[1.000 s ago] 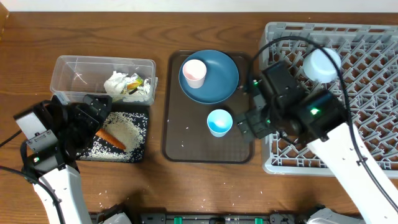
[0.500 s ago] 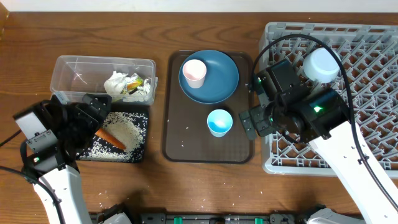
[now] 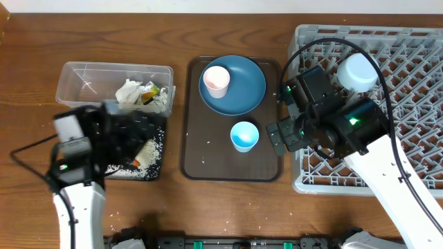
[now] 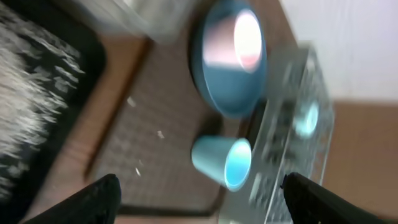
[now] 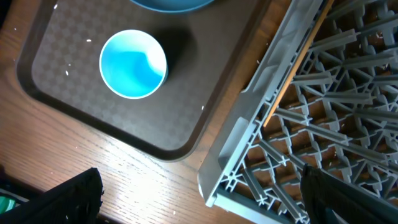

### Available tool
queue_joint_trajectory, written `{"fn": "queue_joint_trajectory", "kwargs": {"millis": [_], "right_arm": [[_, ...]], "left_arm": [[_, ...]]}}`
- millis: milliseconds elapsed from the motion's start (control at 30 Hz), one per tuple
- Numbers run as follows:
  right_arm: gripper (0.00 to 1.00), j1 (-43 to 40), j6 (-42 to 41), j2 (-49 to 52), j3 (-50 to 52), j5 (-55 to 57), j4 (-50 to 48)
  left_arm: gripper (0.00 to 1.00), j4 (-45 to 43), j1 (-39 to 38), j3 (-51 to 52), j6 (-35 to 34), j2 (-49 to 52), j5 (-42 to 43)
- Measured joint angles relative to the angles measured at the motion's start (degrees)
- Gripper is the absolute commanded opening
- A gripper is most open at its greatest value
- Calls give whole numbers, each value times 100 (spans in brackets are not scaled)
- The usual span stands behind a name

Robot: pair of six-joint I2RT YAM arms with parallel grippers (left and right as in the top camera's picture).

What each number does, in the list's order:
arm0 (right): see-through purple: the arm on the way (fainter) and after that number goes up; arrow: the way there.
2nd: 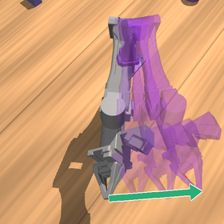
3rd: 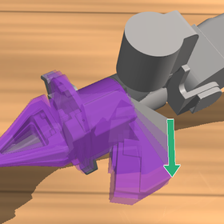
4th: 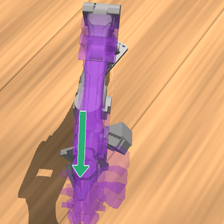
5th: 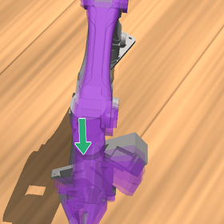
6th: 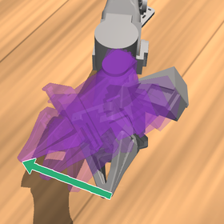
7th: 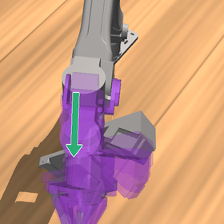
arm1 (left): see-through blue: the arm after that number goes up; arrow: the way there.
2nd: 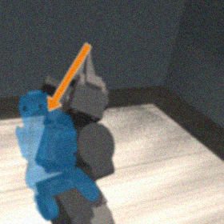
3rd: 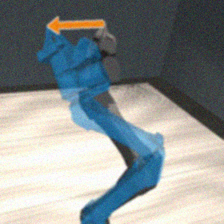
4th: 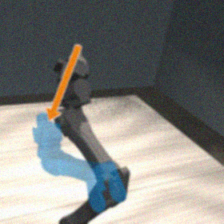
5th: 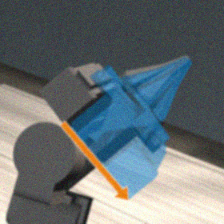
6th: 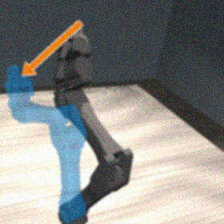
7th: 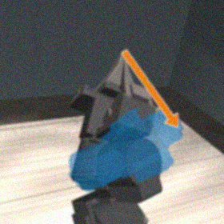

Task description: Sort waste into correct bins and load items into the dishwasher rack

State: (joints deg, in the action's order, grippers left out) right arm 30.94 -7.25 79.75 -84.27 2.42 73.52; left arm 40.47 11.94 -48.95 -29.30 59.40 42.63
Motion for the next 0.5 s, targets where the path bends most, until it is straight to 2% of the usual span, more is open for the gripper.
{"fn": "queue_joint_trajectory", "kwargs": {"millis": [100, 267, 500], "right_arm": [[99, 0, 0, 0, 0, 0, 0], [99, -2, 0, 0, 0, 0, 2], [99, 0, 0, 0, 0, 0, 0]], "left_arm": [[83, 24, -960, 0, -162, -7, -407], [74, 79, -2420, 0, -498, -7, -1300], [72, 175, -4203, 0, -992, 46, -2616]]}}
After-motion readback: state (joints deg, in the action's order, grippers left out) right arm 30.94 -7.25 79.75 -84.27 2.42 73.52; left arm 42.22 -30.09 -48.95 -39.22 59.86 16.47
